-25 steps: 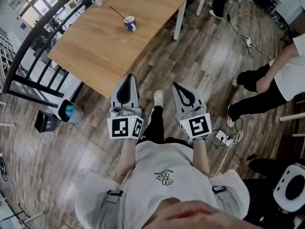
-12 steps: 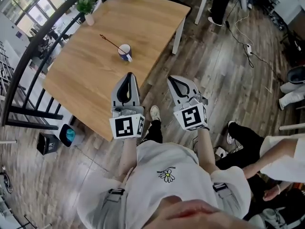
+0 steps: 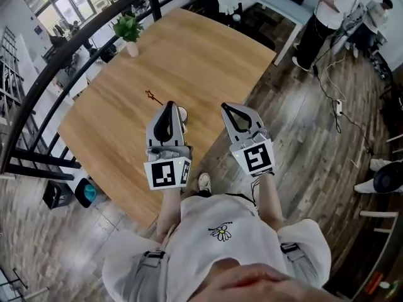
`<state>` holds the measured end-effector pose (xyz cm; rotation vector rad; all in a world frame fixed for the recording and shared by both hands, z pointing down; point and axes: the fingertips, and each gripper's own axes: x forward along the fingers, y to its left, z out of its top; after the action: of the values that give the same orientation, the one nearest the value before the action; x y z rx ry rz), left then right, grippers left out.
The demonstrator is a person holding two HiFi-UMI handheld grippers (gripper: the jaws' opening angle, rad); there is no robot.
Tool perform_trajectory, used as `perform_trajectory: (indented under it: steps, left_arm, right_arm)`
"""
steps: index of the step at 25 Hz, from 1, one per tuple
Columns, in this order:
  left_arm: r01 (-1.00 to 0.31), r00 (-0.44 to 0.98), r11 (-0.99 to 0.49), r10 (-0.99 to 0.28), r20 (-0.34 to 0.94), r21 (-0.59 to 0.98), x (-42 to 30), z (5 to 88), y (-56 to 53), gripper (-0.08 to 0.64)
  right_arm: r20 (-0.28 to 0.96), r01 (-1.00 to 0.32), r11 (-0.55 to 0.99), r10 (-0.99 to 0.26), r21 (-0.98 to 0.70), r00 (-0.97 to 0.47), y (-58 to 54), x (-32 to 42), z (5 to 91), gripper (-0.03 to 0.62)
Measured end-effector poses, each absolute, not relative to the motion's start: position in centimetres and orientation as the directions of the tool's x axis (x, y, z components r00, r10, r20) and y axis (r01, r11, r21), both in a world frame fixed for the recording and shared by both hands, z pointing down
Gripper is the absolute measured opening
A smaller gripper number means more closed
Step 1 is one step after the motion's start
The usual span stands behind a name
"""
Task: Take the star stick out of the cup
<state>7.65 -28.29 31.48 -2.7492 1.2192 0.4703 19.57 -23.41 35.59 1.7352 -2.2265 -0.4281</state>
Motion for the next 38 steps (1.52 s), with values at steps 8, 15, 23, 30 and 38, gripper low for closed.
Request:
perform_trajectory:
  steps: [8,15,23,30,38]
  left_arm:
    - [-0.811,0.569,-0.585,-0.784,-0.248,-0.009,9.3,32.9,-31.6,0.017]
    - [-0.874,0.453,-0.478,-0.867,-0.209,0.089,8.9,34.2,-32.4,0.017]
    - [-0.922,0.344,-0.372,-0.915,-0.211,0.109,7.7,33.9,-32.5,0.017]
    - [-0.932,0.256,-0.295,-0.948,-0.192,0.213,5.6,34.4,-33.6,0.018]
    - [-0.876,0.271,-0.273,-0.961,-0.062,0.397,3.8,40.6,-37.3,0.206]
  right_arm:
    - [-0.042,-0.91,0.236,-0.963,0.34,-0.265,-28.1,21.5,35.9,0.009]
    - [-0.088,-0.883,0.381,-0.905,0.274,-0.417,-30.7,21.1,33.8,0.009]
    - [-0.097,-0.864,0.442,-0.875,0.241,-0.474,-31.9,20.9,33.6,0.009]
    - [-0.106,-0.838,0.483,-0.847,0.253,-0.52,-32.0,19.9,33.8,0.009]
    - [-0.117,-0.833,0.492,-0.839,0.254,-0.531,-33.0,19.5,33.4,0.008]
